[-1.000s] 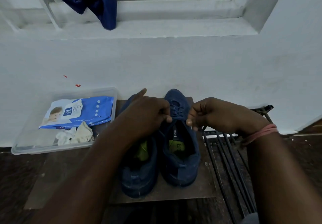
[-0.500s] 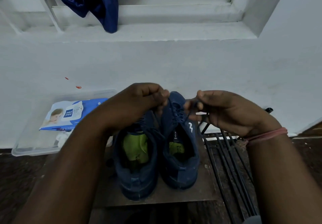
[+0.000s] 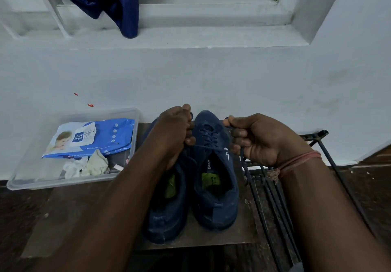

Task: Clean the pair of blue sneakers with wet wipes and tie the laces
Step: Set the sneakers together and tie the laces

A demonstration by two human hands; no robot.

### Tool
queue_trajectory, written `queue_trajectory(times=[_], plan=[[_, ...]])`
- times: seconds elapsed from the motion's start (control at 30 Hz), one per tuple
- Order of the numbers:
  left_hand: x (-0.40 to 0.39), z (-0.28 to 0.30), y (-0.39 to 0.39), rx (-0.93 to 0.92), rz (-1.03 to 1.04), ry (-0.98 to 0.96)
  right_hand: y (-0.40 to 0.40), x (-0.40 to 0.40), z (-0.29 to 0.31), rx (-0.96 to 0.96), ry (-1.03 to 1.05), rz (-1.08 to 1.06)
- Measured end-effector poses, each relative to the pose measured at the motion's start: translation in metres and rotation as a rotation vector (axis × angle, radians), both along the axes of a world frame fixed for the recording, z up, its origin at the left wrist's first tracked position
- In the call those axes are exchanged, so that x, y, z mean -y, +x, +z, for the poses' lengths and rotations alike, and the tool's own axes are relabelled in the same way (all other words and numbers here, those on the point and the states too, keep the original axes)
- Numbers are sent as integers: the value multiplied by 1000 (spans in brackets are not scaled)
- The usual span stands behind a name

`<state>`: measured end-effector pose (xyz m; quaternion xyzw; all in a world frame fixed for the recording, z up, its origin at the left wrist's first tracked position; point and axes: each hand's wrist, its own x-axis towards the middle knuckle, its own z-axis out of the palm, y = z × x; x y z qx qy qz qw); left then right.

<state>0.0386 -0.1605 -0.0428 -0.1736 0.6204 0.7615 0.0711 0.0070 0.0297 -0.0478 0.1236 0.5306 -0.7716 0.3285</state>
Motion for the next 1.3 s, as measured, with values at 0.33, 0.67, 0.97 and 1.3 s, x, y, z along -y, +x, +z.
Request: queue_trajectory(times=[0.33,0.67,0.97,1.3], plan=[[7,1,8,-164,-185,-258,0,15,-7,-371,68,17],[1,7,9,-165,-293,-368,3,12,-4,-647,219,225],[-2,3,13,-135,-169,-232,7,7,-3,-666,155,289],[1,-4,11,-305,-173,-548,8,21,0,-417,122,10]])
